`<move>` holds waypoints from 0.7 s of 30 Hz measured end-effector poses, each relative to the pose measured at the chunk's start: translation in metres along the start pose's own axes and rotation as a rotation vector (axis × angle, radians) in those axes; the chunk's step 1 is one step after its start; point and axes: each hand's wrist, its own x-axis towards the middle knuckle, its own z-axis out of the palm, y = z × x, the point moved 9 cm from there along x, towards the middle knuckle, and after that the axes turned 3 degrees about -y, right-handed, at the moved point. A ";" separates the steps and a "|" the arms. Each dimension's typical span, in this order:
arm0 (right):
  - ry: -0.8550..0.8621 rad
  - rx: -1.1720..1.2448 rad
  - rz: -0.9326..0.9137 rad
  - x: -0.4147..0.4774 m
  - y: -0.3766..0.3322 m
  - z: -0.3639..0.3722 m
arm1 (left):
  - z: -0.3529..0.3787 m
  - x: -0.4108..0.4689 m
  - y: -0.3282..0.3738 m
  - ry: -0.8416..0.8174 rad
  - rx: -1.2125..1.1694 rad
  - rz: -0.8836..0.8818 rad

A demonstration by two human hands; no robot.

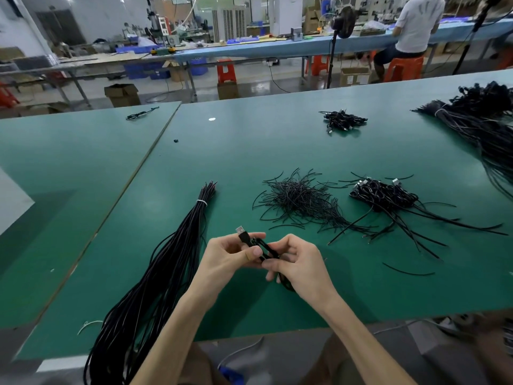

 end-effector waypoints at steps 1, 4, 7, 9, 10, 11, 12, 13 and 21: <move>-0.001 -0.010 0.000 0.000 0.001 0.000 | 0.000 0.000 0.000 -0.003 0.019 0.006; 0.001 -0.042 0.004 0.000 0.004 0.001 | 0.000 -0.001 0.002 -0.005 0.034 0.039; 0.005 -0.077 0.010 -0.001 0.004 0.002 | -0.001 -0.001 0.001 0.019 0.048 0.063; 0.005 -0.151 0.008 -0.002 0.002 0.003 | -0.002 -0.002 -0.001 0.060 0.089 0.067; 0.003 -0.199 -0.001 -0.002 0.000 0.005 | -0.002 -0.002 -0.001 0.087 0.128 0.072; -0.001 -0.252 -0.015 -0.003 -0.003 0.007 | -0.003 -0.002 -0.001 0.114 0.173 0.081; -0.005 -0.314 -0.035 -0.003 -0.006 0.010 | -0.003 -0.002 0.000 0.138 0.213 0.092; -0.007 -0.392 -0.057 -0.004 -0.009 0.012 | -0.003 -0.002 0.001 0.160 0.242 0.103; 0.010 -1.066 -0.315 -0.014 -0.030 0.039 | -0.008 -0.004 0.002 0.250 0.278 0.108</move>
